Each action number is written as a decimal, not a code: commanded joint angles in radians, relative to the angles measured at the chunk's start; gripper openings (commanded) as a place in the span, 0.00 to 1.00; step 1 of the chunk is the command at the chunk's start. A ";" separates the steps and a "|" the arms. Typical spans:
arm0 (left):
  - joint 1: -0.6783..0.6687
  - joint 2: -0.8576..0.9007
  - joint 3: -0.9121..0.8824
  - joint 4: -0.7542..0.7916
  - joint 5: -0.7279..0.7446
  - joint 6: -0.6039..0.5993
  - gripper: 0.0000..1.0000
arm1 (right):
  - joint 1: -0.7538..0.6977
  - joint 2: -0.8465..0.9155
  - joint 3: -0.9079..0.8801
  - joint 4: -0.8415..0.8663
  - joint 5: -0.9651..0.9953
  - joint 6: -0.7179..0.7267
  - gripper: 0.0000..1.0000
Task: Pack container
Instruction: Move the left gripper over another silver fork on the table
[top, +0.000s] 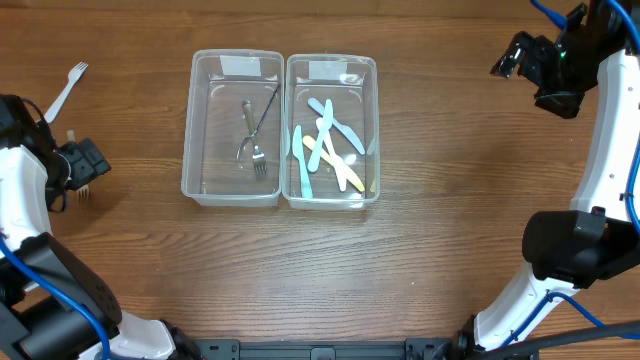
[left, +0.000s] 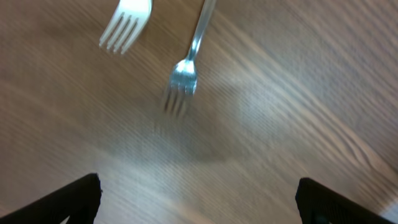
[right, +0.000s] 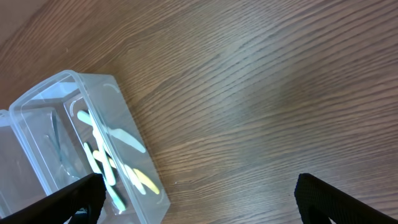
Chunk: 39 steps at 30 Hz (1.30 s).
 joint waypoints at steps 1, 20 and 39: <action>0.011 0.027 0.008 0.054 0.032 0.165 1.00 | -0.001 -0.016 -0.005 0.002 -0.006 -0.006 1.00; 0.029 0.341 0.319 -0.045 0.033 0.150 1.00 | -0.001 -0.016 -0.005 0.001 -0.005 -0.017 1.00; -0.035 0.496 0.319 0.075 0.024 0.167 1.00 | -0.001 -0.016 -0.005 -0.001 -0.005 -0.017 1.00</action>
